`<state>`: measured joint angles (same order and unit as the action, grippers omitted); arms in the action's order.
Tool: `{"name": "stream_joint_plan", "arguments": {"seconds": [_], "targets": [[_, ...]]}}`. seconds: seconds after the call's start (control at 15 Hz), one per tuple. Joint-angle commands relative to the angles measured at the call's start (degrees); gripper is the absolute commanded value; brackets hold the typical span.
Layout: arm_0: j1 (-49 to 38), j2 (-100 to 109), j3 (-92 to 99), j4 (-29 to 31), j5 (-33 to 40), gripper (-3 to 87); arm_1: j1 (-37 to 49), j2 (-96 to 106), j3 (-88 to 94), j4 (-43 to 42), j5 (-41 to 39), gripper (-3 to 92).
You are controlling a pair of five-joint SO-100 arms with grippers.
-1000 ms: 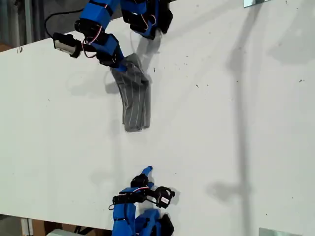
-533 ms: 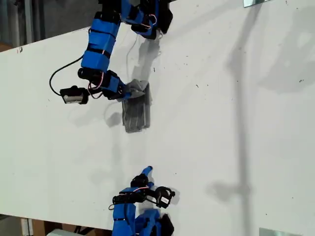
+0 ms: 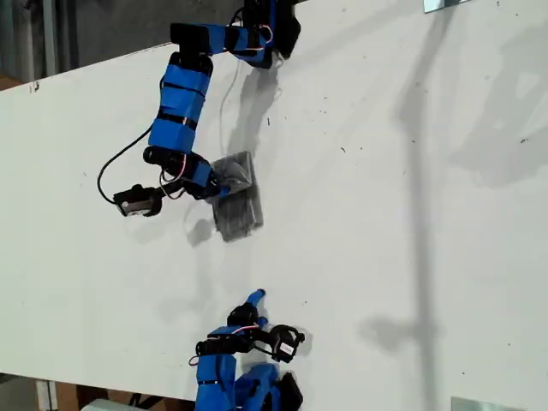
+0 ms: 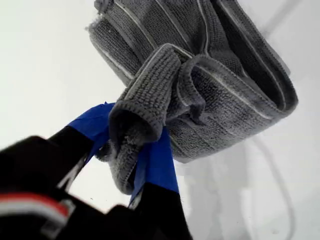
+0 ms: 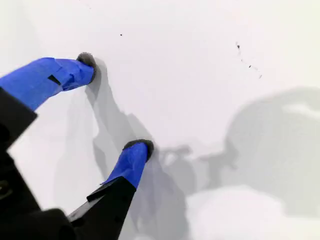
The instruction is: Grasp corners of a square towel and fold twice.
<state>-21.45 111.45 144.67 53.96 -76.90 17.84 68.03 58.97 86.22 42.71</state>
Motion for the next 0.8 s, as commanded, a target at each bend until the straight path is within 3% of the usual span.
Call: {"name": "stream_joint_plan", "arguments": {"seconds": [0.0,0.13,0.2,0.33,0.6,0.73], "targets": [[-0.97,-0.18,-0.35,-0.88,-0.62,29.4,-0.88,1.05,-4.22,-3.08,-2.29,-0.1],[-0.88,-0.18,-0.35,-0.88,-0.7,29.4,-0.26,0.79,-4.22,-3.69,-3.52,-0.1],[-0.88,-0.18,-0.35,-0.88,-0.7,29.4,-0.09,0.53,-3.87,-3.6,-3.52,4.2],[-0.88,-0.18,-0.35,-0.88,-0.7,29.4,-0.62,0.53,-3.87,-4.57,-3.69,30.3],[-0.88,-0.26,-0.44,-0.88,-0.79,29.4,-1.05,3.78,-6.59,-6.33,-6.94,37.1],[-0.88,-0.35,-0.44,-0.88,-0.88,29.4,3.52,7.21,-1.85,-2.81,-2.99,37.2]]}}
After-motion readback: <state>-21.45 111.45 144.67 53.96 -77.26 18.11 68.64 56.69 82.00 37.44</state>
